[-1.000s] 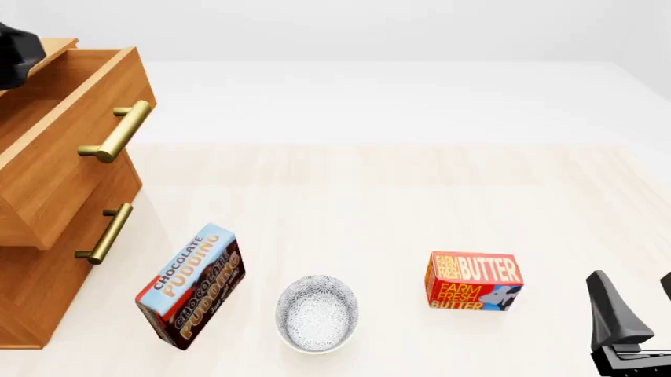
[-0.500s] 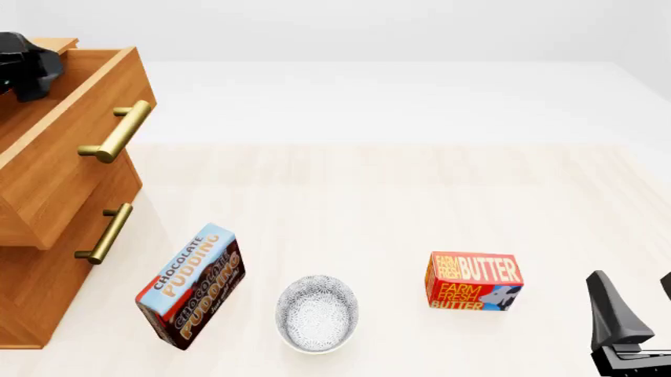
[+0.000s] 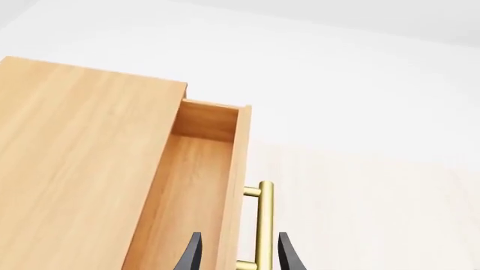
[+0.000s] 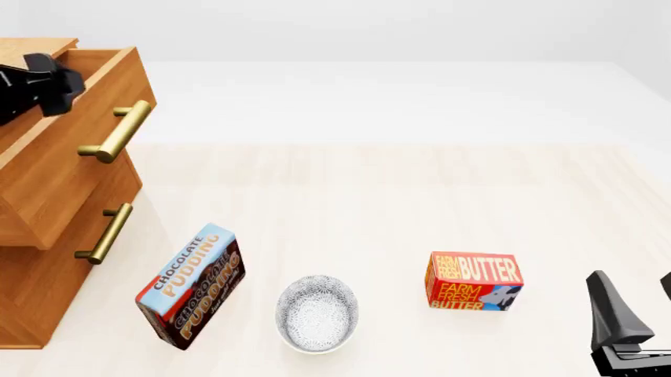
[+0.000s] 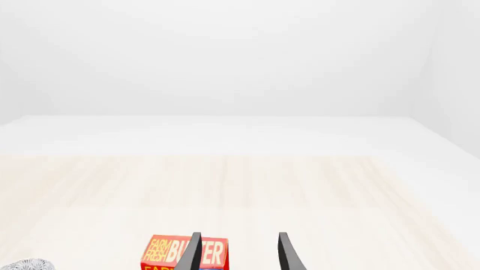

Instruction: Put the bowl in the top drawer of the cabinet.

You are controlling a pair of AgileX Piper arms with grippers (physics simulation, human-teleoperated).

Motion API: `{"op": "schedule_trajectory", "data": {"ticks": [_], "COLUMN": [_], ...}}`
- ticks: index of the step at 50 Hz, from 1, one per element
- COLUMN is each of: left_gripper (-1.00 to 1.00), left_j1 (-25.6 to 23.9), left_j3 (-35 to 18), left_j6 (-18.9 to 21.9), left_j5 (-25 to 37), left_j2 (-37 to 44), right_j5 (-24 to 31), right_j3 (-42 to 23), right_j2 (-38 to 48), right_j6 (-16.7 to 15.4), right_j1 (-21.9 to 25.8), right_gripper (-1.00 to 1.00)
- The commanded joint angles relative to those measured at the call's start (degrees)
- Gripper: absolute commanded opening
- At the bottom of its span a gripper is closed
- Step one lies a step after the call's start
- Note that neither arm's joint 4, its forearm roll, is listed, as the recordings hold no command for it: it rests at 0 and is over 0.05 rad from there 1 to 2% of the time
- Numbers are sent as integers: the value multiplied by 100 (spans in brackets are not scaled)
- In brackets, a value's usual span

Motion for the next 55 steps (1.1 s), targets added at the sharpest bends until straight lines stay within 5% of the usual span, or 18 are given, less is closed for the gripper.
{"op": "schedule_trajectory", "data": {"ticks": [1, 18, 38, 55], "left_gripper": [100, 100, 100, 100], "left_j1": [-10, 126, -195, -398], "left_j3": [115, 316, 502, 551], "left_j6": [-8, -45, -390, -286], "left_j5": [-128, -357, -344, -365], "left_j2": [177, 452, 567, 624], "right_j5": [0, 0, 0, 0], "right_j3": [0, 0, 0, 0], "right_j2": [0, -1, 0, -1], "right_j6": [0, 1, 1, 1], "right_j1": [0, 1, 0, 0], "right_gripper": [100, 100, 100, 100]}}
